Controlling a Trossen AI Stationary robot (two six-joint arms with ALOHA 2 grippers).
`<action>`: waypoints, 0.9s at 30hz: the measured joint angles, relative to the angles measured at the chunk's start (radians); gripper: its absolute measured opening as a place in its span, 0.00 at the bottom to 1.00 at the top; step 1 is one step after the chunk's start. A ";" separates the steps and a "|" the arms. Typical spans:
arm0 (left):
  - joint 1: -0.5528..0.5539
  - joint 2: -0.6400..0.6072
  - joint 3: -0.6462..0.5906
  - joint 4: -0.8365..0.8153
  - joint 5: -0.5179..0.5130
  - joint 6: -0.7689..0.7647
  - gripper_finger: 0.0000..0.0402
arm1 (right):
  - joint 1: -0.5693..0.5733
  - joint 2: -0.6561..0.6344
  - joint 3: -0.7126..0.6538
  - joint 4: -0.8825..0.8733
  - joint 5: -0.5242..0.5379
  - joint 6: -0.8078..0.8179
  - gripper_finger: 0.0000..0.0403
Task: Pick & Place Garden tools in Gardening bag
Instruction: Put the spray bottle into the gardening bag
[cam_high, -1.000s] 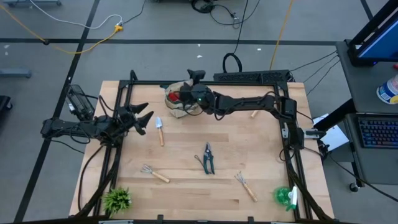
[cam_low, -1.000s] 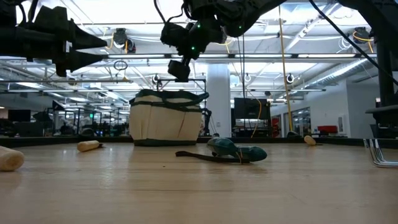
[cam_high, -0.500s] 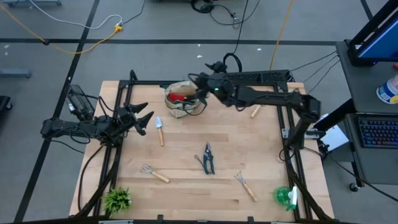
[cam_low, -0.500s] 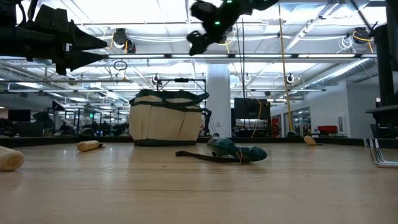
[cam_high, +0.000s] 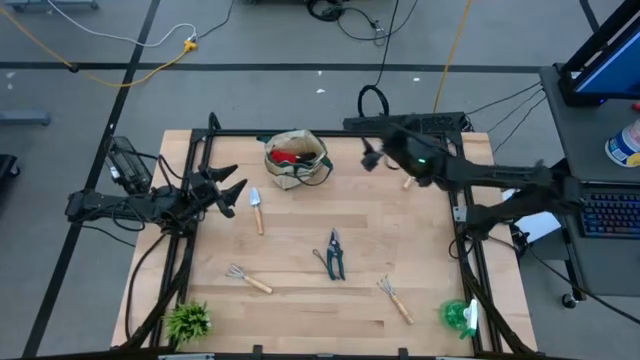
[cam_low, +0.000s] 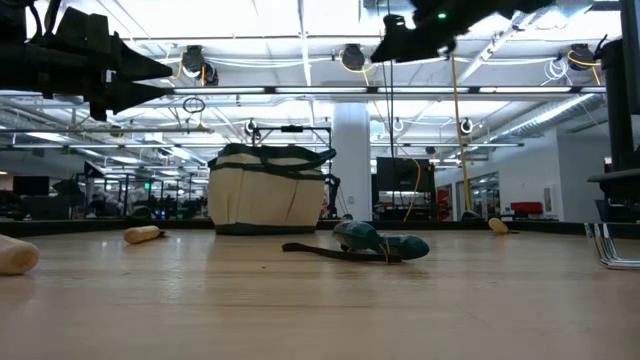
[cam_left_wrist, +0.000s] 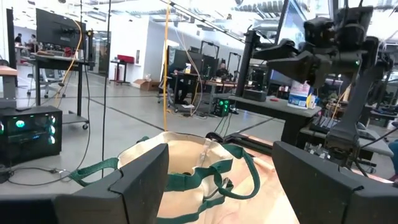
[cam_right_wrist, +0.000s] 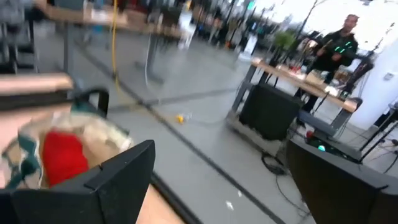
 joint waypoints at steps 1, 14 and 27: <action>0.000 0.000 0.000 0.000 0.000 0.000 0.73 | 0.000 -0.035 -0.045 0.048 0.000 -0.003 0.88; 0.000 0.000 0.000 0.000 0.000 0.002 0.73 | 0.000 -0.378 -0.476 0.438 -0.104 0.200 0.88; 0.000 0.000 0.000 0.003 0.068 0.002 0.73 | 0.000 -0.542 -0.519 0.081 -0.187 0.296 0.88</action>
